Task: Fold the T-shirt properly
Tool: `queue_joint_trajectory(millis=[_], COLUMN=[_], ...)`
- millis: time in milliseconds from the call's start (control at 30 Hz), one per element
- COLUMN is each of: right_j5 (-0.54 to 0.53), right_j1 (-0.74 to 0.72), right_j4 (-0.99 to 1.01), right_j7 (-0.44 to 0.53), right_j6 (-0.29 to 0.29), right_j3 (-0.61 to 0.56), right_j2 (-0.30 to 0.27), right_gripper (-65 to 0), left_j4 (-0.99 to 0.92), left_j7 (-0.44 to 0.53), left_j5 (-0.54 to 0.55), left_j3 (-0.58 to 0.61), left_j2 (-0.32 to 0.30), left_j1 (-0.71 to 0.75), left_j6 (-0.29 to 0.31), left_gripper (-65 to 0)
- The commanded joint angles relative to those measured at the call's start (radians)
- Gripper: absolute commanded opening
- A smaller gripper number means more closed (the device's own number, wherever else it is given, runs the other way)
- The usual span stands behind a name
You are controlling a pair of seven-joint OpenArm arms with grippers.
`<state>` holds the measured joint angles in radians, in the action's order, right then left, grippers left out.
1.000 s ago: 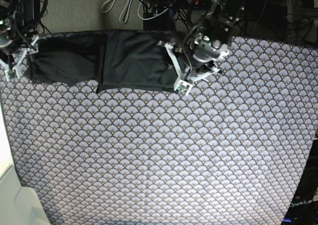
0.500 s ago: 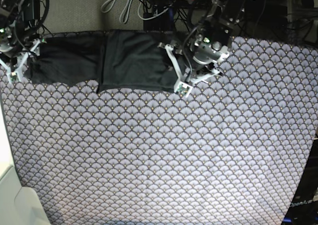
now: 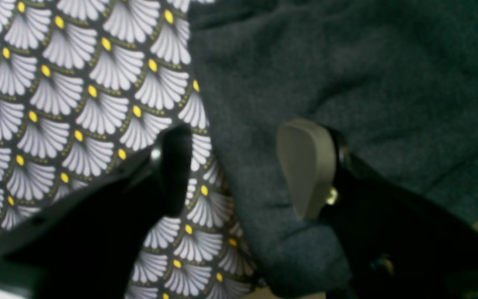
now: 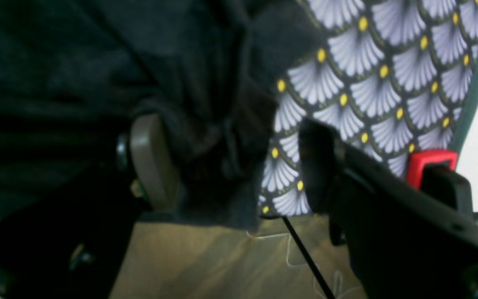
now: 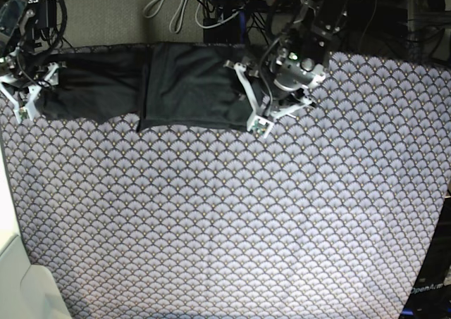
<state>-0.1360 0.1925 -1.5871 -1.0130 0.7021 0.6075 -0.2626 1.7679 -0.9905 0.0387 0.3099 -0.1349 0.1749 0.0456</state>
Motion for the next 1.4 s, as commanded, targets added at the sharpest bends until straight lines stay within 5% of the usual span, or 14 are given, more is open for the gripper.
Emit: queue_joint_trajectory(millis=[0,500,800,967,1367], right_j5=[0.006,0.003,0.003,0.003,0.005], right_j1=[-0.008,-0.008,-0.004,-0.001,-0.008], right_j4=[-0.012,-0.012,-0.012,-0.020,-0.012], right_j7=[0.016,0.064,0.055,0.056,0.023], right_j6=[-0.004,-0.004,-0.004,-0.004,-0.004], right_j3=[0.005,0.005,0.004,0.004,0.005], right_j2=[-0.016,0.015,0.016,0.016,0.016], right_gripper=[-20.7,-23.5,-64.7,-65.0,-65.0], left_j4=[0.020,0.137,0.146,0.158,0.169], left_j7=[0.011,-0.064,-0.066,-0.066,-0.057], left_j5=[0.003,-0.003,0.003,0.003,0.005], left_j3=[-0.001,-0.013,-0.251,-0.340,-0.344], left_j2=[-0.013,-0.021,-0.021,-0.042,-0.062], left_j1=[-0.002,0.004,0.042,0.065,0.084], left_j6=[-0.005,-0.006,0.001,0.003,0.003], left_gripper=[-29.4,-29.4,-29.4,-29.4,-29.4])
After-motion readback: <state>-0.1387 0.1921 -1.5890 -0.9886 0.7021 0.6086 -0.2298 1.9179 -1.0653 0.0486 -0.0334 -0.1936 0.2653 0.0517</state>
